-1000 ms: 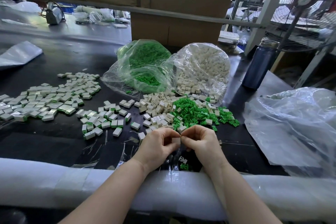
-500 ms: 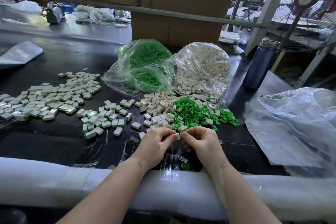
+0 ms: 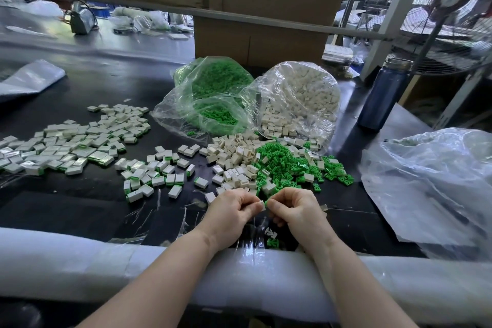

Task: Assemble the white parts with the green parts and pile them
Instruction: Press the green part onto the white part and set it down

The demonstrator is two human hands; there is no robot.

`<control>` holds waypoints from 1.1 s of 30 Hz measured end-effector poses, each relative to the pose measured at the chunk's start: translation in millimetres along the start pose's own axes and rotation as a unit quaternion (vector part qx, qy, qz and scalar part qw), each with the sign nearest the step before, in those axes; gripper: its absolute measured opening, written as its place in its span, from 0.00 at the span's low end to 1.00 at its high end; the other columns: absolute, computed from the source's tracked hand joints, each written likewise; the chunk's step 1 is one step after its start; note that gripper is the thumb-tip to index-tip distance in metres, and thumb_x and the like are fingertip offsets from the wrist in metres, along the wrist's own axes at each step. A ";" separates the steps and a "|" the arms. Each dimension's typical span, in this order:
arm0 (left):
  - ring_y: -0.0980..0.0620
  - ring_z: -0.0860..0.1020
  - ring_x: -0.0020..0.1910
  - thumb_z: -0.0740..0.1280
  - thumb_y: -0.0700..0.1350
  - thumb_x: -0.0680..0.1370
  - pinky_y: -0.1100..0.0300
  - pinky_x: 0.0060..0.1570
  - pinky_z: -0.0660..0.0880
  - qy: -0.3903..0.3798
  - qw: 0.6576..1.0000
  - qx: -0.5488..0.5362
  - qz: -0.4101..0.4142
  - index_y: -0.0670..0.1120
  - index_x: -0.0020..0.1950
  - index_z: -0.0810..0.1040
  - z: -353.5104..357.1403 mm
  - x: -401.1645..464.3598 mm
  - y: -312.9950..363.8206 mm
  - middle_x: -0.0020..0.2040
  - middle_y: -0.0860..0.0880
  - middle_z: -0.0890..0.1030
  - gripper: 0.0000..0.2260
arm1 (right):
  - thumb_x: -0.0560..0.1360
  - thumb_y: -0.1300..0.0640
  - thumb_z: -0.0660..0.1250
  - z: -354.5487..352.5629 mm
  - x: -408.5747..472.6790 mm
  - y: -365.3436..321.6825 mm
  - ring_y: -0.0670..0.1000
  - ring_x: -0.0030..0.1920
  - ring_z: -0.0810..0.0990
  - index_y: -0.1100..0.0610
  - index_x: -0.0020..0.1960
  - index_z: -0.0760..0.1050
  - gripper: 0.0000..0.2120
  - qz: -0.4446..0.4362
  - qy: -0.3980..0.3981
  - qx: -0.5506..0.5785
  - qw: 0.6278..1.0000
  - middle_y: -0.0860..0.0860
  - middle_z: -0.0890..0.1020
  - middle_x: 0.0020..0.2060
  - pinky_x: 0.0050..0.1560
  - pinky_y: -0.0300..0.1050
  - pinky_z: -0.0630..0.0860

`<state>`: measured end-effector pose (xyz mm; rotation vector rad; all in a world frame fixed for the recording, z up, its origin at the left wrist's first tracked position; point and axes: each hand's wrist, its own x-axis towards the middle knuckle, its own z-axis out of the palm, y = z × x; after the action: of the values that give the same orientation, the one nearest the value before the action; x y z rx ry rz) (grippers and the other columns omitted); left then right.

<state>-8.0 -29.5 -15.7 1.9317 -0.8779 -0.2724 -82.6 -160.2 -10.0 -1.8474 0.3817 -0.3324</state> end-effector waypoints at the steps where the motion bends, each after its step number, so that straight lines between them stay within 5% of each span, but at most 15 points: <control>1: 0.55 0.75 0.39 0.66 0.41 0.77 0.63 0.45 0.71 -0.002 1.000 0.000 -0.001 0.42 0.46 0.82 -0.3 -0.2 -0.2 0.37 0.53 0.78 0.06 | 0.73 0.67 0.68 -0.8 -0.4 0.0 0.44 0.25 0.73 0.59 0.35 0.77 0.09 -0.002 -0.004 0.002 1.000 0.51 0.77 0.25 0.29 0.36 0.73; 4: 0.60 0.74 0.37 0.66 0.42 0.77 0.68 0.42 0.70 -0.009 1.000 -0.001 -0.007 0.43 0.45 0.82 -1.1 -0.1 -0.1 0.36 0.56 0.77 0.05 | 0.73 0.67 0.68 -3.0 -1.1 0.3 0.44 0.26 0.74 0.59 0.35 0.77 0.08 -0.002 -0.021 0.016 1.000 0.50 0.78 0.26 0.30 0.36 0.73; 14: 0.50 0.76 0.46 0.66 0.43 0.77 0.56 0.51 0.72 -0.023 0.998 0.063 0.006 0.42 0.48 0.83 1.5 -0.6 -0.3 0.44 0.48 0.79 0.07 | 0.72 0.66 0.69 -2.0 -1.6 0.4 0.43 0.27 0.75 0.57 0.34 0.78 0.09 -0.007 -0.037 -0.038 0.999 0.48 0.79 0.25 0.33 0.37 0.74; 20: 0.60 0.78 0.40 0.68 0.43 0.76 0.70 0.43 0.74 0.032 0.999 -0.029 -0.015 0.47 0.47 0.82 1.6 -0.9 2.9 0.38 0.55 0.81 0.04 | 0.71 0.66 0.70 0.1 -1.0 1.3 0.45 0.27 0.77 0.61 0.37 0.79 0.05 -0.012 0.020 0.074 0.997 0.51 0.80 0.26 0.29 0.35 0.75; 25: 0.48 0.81 0.45 0.68 0.43 0.76 0.53 0.49 0.78 0.024 0.998 -0.054 -0.033 0.49 0.50 0.82 1.0 -0.7 4.1 0.43 0.47 0.83 0.06 | 0.69 0.65 0.73 0.1 -0.9 1.4 0.45 0.27 0.77 0.60 0.36 0.79 0.05 -0.025 0.016 0.080 0.996 0.51 0.80 0.26 0.29 0.36 0.75; 33: 0.55 0.74 0.34 0.67 0.39 0.74 0.61 0.39 0.73 0.027 0.998 -0.052 -0.037 0.50 0.43 0.80 -0.4 -1.4 5.4 0.34 0.52 0.78 0.06 | 0.71 0.66 0.71 -0.1 0.0 4.2 0.46 0.28 0.77 0.59 0.35 0.79 0.06 -0.043 -0.011 0.115 0.992 0.50 0.80 0.27 0.29 0.36 0.73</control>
<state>-11.3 -29.8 -11.2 1.8688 -0.7445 -0.3019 -83.1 -161.5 -14.0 -1.6428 0.2391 -0.3982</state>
